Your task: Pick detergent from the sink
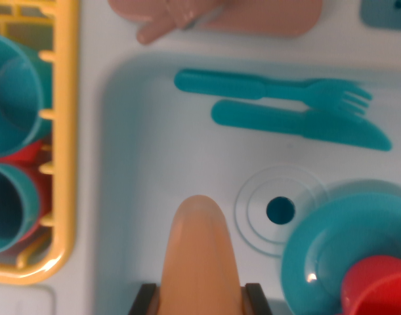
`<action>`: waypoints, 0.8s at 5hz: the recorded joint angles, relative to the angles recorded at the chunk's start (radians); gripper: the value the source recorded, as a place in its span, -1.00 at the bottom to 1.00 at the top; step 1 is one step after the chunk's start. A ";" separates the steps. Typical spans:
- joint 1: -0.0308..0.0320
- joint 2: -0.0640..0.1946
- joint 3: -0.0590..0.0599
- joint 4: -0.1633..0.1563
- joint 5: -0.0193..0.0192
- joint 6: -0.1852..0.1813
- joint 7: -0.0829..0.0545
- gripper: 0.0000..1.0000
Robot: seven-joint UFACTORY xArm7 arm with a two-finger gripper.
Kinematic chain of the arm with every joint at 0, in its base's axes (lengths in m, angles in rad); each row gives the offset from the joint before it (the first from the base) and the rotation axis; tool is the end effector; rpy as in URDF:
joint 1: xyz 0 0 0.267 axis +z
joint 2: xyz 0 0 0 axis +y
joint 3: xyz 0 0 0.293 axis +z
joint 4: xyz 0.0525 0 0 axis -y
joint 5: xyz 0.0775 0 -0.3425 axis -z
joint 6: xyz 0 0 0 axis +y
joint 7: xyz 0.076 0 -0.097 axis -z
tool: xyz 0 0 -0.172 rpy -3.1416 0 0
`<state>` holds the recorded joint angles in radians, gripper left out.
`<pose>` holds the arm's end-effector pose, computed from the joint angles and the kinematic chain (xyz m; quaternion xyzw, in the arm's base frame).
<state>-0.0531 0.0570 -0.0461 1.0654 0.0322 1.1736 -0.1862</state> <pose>0.4295 -0.0359 0.1617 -0.9959 -0.0358 0.0798 0.0246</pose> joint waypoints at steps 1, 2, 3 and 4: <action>0.0000 0.000 0.000 0.000 0.0000 0.000 0.000 1.00; 0.0001 -0.011 0.000 0.033 -0.0009 0.044 0.001 1.00; 0.0001 -0.011 0.000 0.033 -0.0009 0.044 0.001 1.00; 0.0001 -0.022 0.000 0.068 -0.0019 0.090 0.003 1.00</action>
<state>-0.0530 0.0347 -0.0463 1.1332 0.0303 1.2636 -0.1831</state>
